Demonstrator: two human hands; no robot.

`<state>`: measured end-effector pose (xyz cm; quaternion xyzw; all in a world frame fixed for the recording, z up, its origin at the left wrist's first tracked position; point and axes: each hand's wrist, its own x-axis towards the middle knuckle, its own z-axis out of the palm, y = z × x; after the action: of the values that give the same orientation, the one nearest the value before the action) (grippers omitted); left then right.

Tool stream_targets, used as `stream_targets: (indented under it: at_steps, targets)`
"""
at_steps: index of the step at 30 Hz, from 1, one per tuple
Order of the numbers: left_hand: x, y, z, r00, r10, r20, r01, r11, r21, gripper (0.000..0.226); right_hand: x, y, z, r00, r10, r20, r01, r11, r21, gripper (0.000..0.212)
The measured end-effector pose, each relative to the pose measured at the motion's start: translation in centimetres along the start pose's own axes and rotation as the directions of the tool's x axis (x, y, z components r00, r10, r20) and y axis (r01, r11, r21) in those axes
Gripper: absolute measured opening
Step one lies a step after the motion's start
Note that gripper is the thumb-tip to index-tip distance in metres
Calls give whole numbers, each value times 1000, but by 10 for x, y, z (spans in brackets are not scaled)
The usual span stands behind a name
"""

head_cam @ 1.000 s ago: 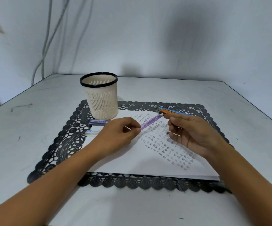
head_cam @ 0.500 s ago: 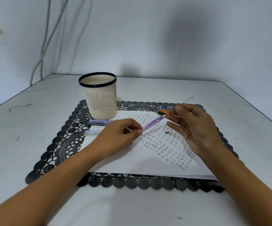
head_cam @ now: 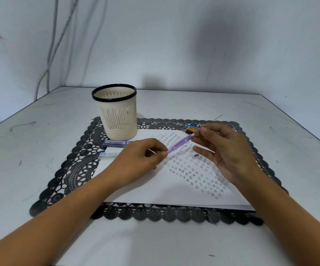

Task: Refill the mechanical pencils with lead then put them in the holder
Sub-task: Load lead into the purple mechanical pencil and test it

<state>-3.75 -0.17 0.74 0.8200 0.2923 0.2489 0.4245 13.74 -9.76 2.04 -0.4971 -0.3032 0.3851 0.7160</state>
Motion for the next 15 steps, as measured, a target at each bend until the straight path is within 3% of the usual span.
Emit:
stream_targets:
  at_steps: [15]
  targets:
    - [0, 0, 2, 1000, 7, -16, -7, 1000, -23, 14, 0, -2, -3, 990, 132, 46, -137, 984, 112, 8]
